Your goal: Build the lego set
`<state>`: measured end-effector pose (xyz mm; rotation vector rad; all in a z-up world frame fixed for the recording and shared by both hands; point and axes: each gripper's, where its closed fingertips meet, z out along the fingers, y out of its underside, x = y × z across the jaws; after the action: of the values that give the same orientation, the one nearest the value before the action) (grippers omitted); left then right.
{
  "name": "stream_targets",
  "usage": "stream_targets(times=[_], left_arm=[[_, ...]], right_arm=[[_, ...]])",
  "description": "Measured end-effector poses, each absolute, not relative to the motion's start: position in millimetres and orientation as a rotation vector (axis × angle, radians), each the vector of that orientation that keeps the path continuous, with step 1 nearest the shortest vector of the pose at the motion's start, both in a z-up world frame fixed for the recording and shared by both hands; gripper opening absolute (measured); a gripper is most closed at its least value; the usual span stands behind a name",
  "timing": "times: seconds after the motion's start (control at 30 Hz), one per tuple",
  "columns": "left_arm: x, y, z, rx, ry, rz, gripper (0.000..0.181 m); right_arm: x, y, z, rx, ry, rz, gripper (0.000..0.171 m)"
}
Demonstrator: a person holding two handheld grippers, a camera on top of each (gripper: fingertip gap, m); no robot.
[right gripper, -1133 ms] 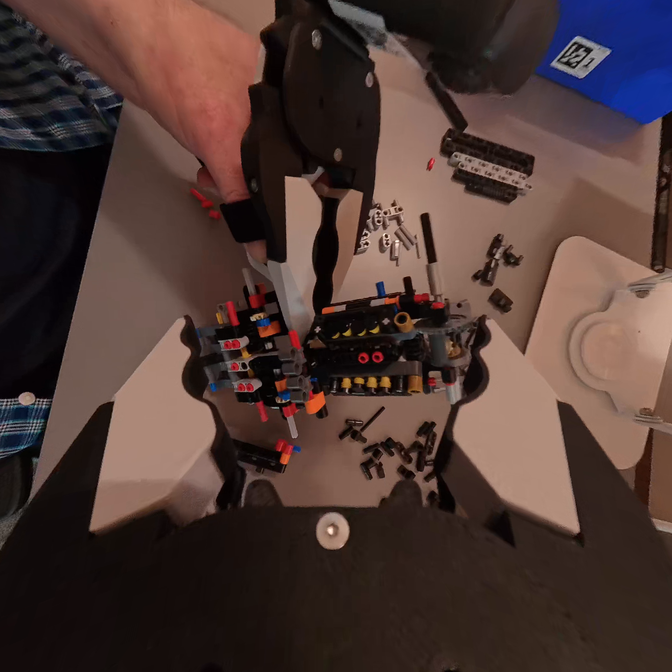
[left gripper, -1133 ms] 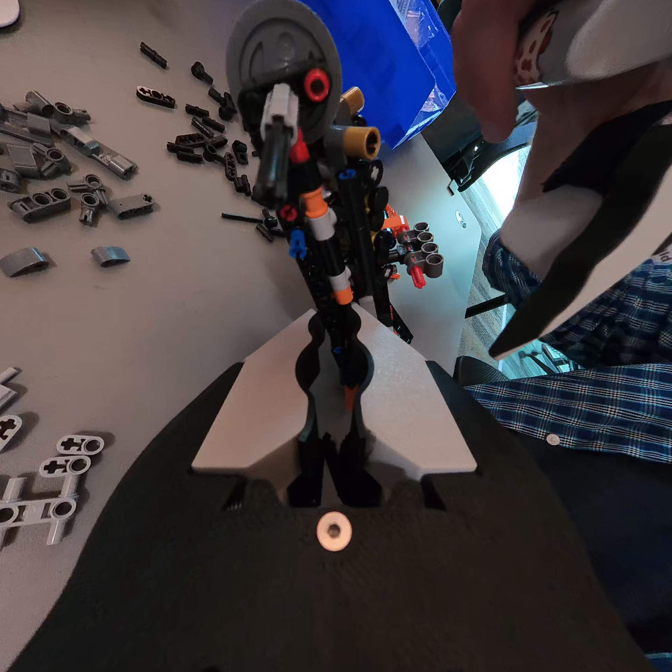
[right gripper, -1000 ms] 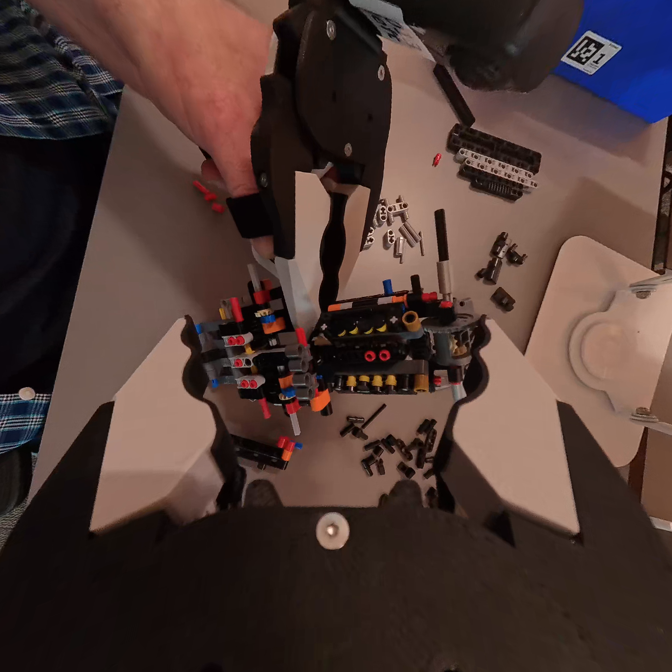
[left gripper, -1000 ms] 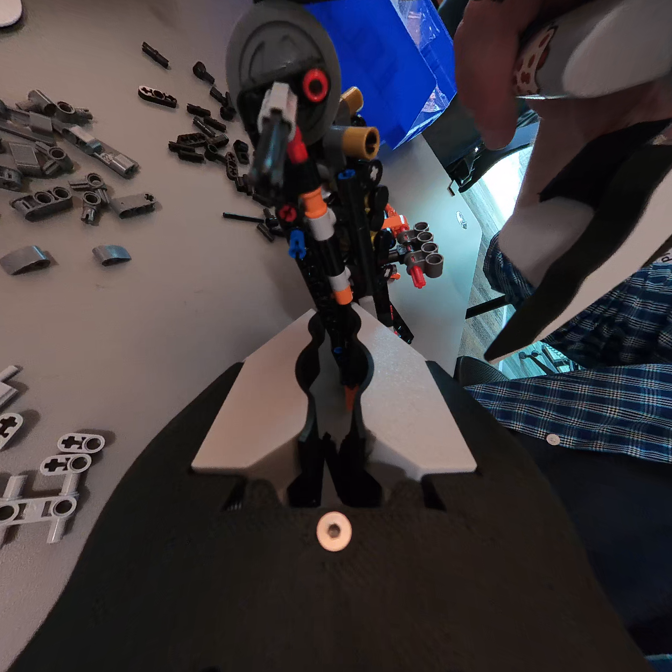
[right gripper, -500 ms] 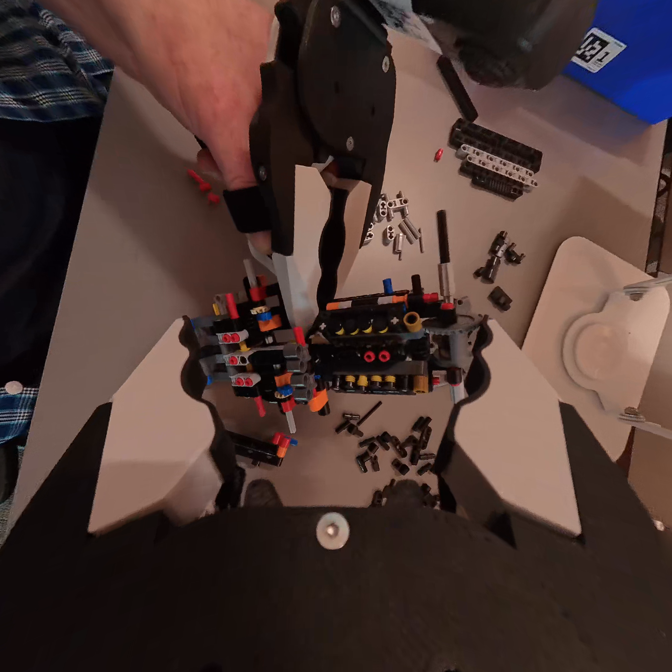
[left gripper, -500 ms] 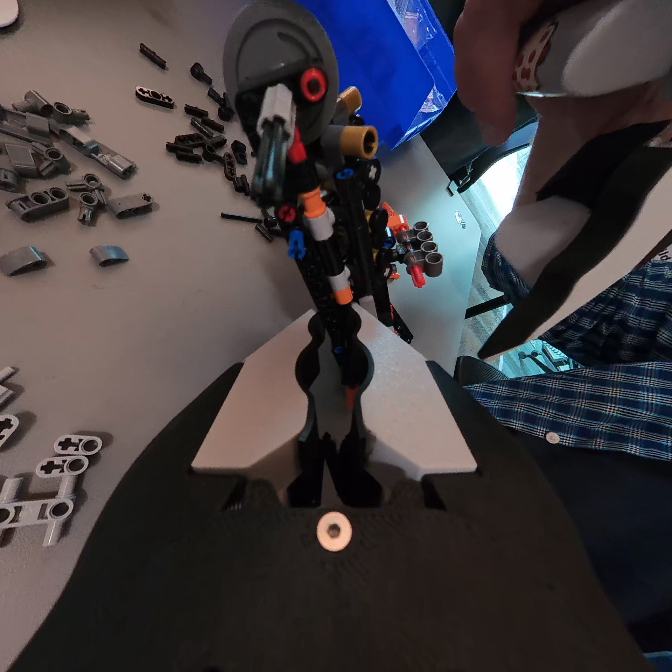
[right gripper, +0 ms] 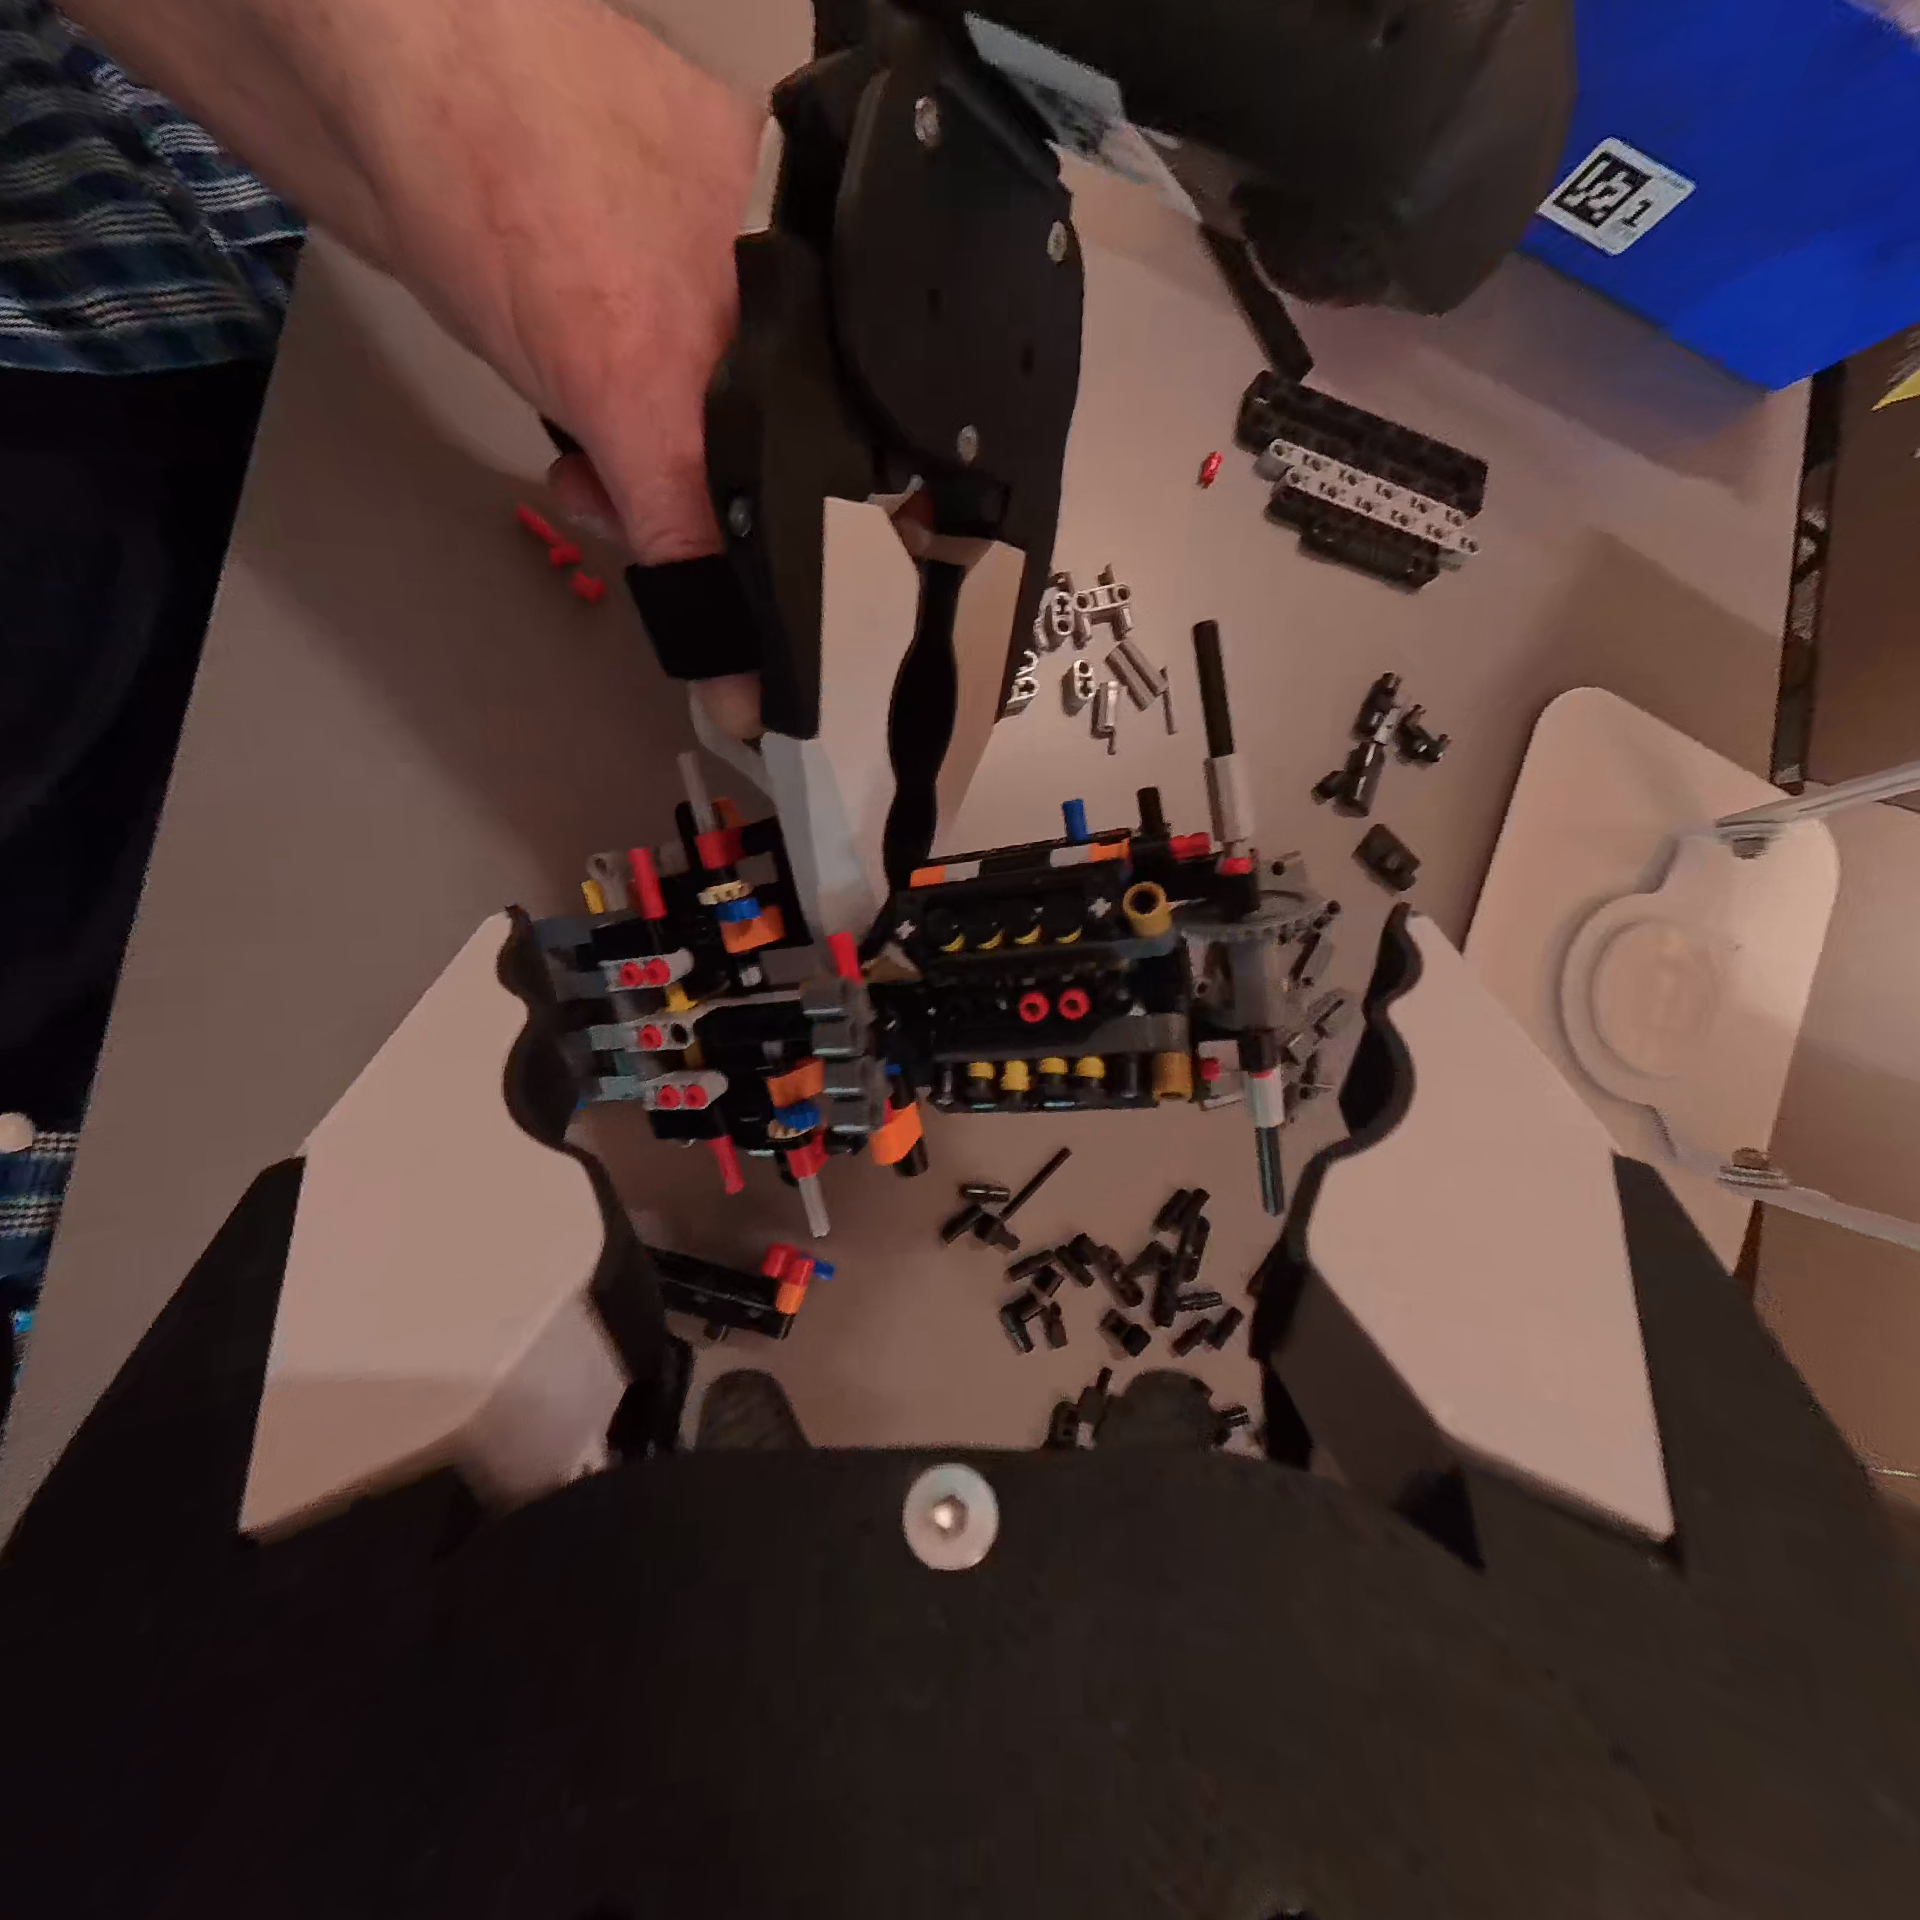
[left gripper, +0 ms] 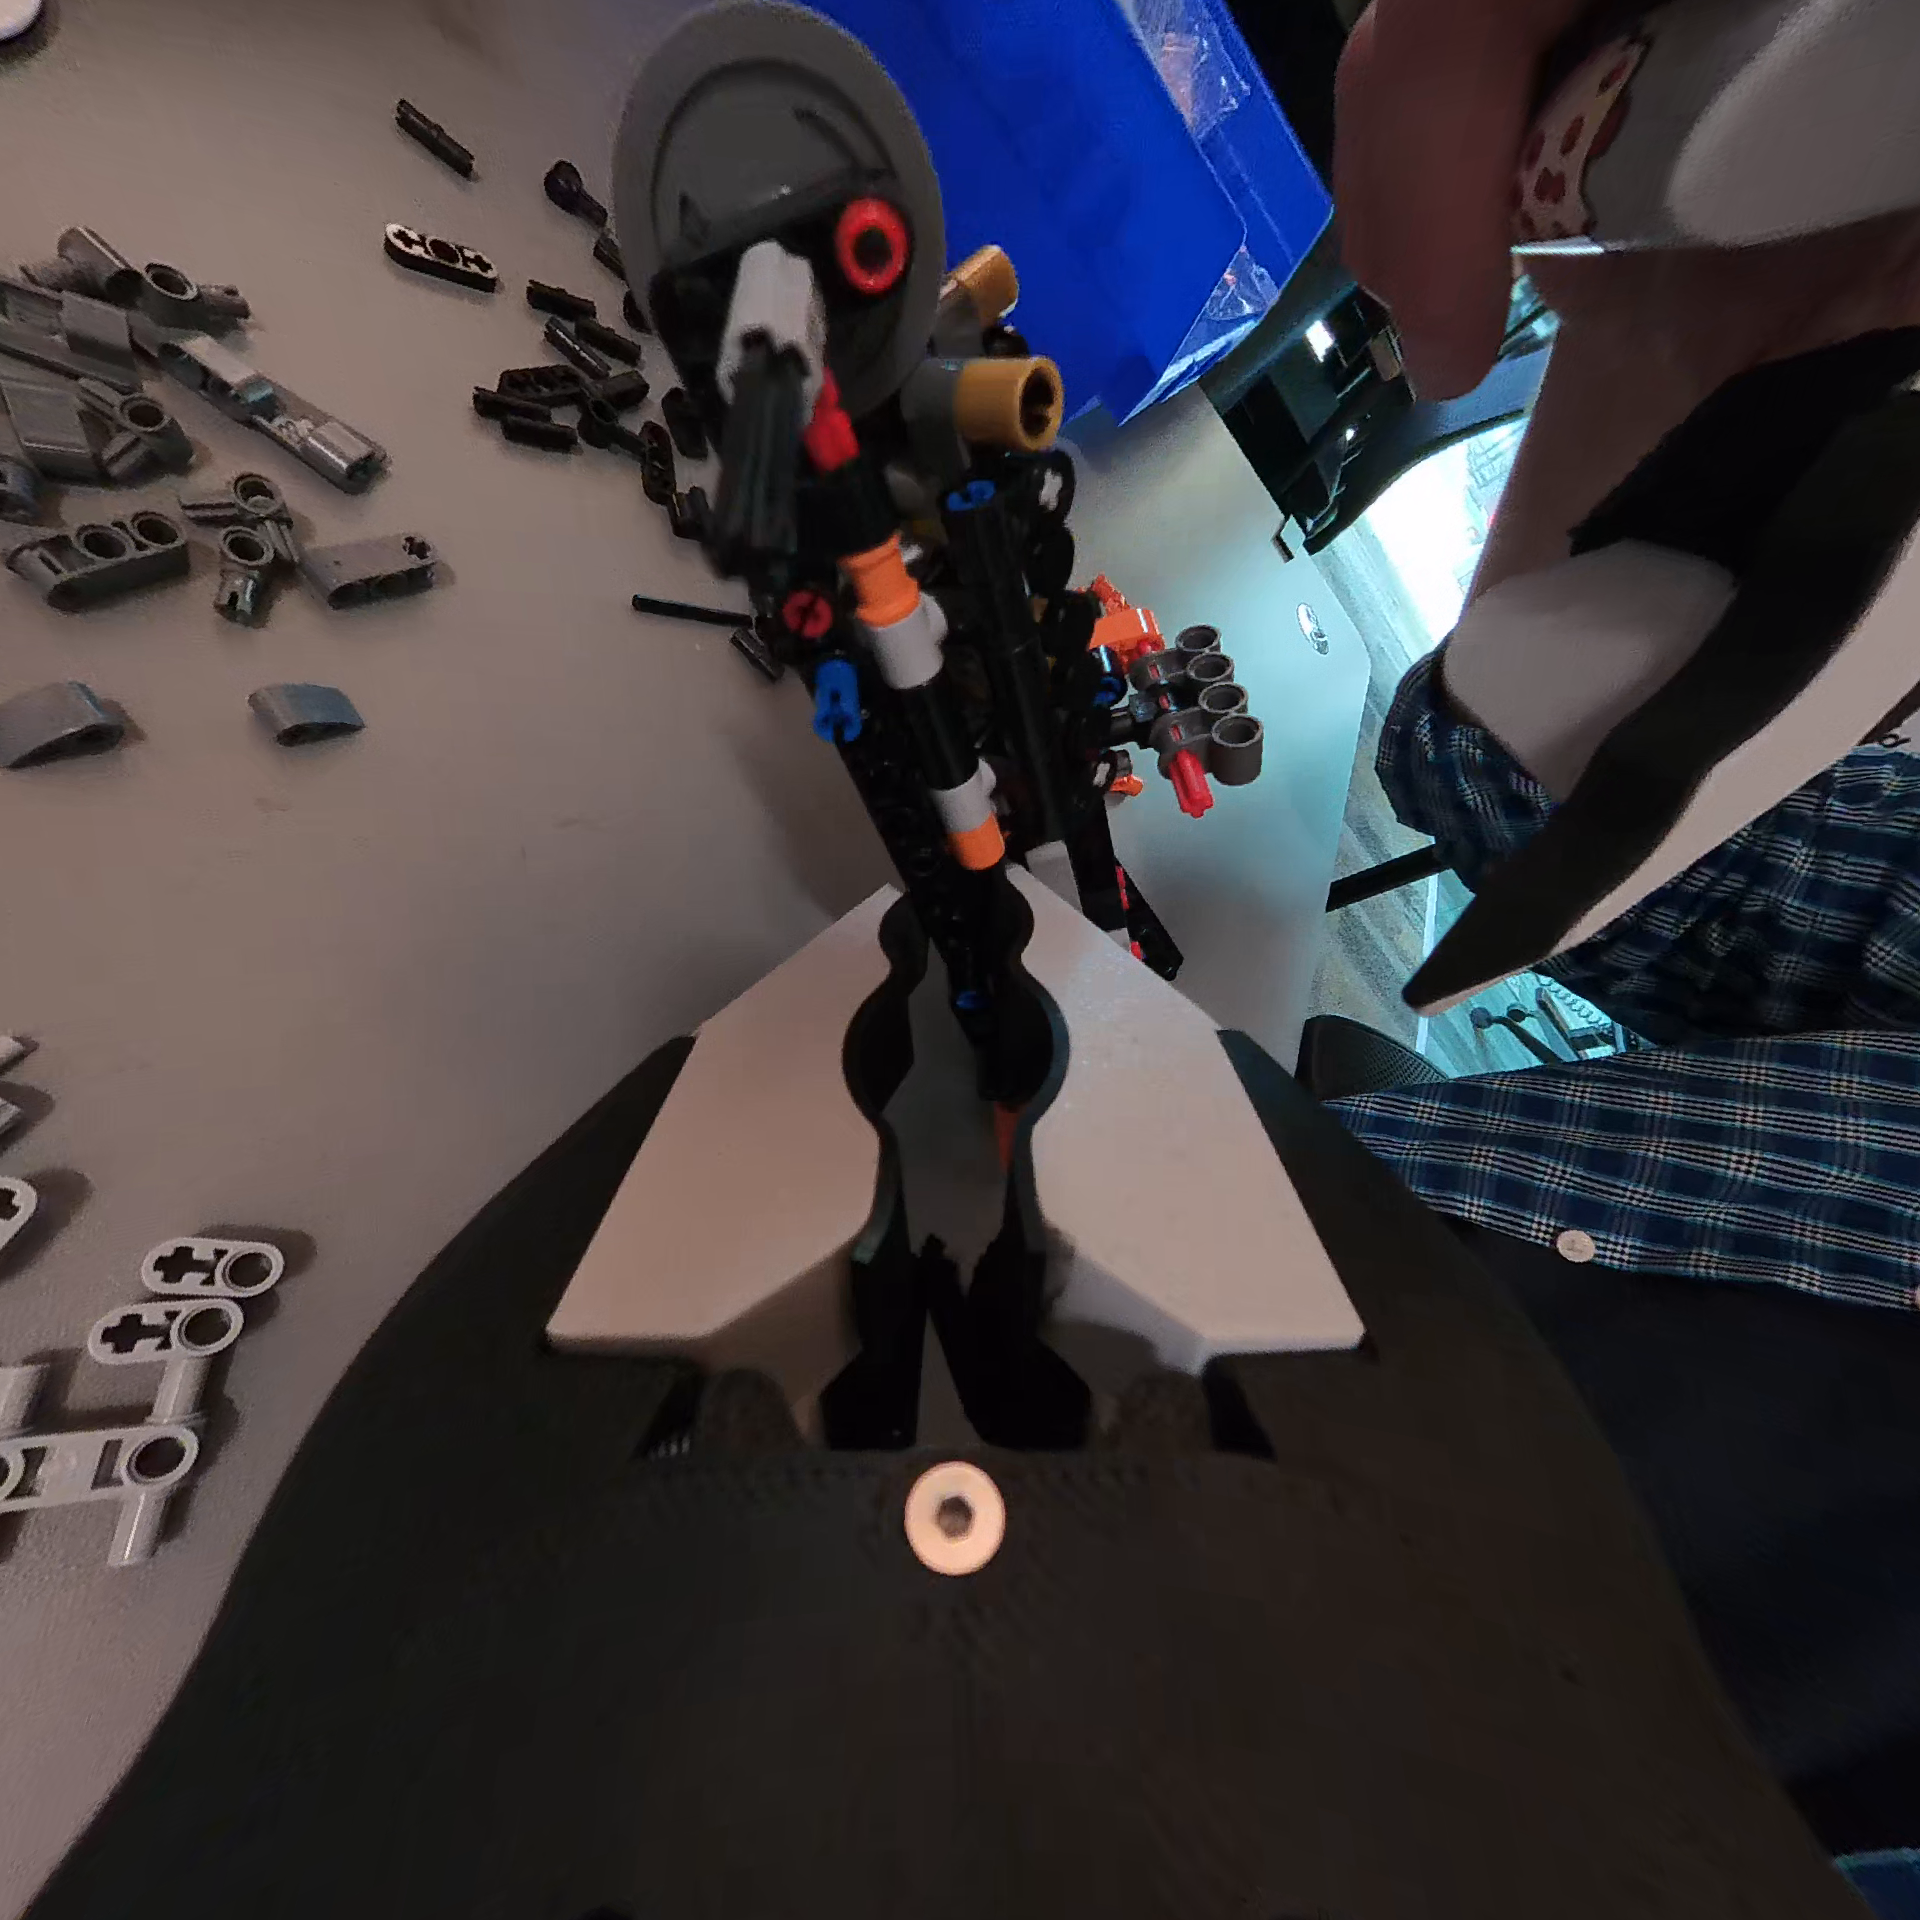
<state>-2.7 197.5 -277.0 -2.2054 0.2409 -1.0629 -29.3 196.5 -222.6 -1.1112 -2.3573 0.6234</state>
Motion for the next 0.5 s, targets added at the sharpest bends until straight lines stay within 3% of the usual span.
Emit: stream_targets(times=[0.03, 0.23, 0.37, 0.5], left_arm=[[-3, 197, -277, -2.207, 0.243, -1.060, 0.009], [-2, 198, -277, -2.205, 0.243, -1.061, 0.009], [-3, 198, -280, -2.207, 0.232, -1.073, 0.009], [-2, 197, -278, -2.202, 0.236, -1.072, 0.009]], right_arm=[[-32, 198, -224, -1.110, -2.353, 0.615, 0.150], [-27, 193, -232, -1.099, -2.400, 0.623, 0.144], [-15, 186, -231, -1.101, -2.442, 0.649, 0.130], [-24, 194, -226, -1.106, -2.378, 0.637, 0.140]])
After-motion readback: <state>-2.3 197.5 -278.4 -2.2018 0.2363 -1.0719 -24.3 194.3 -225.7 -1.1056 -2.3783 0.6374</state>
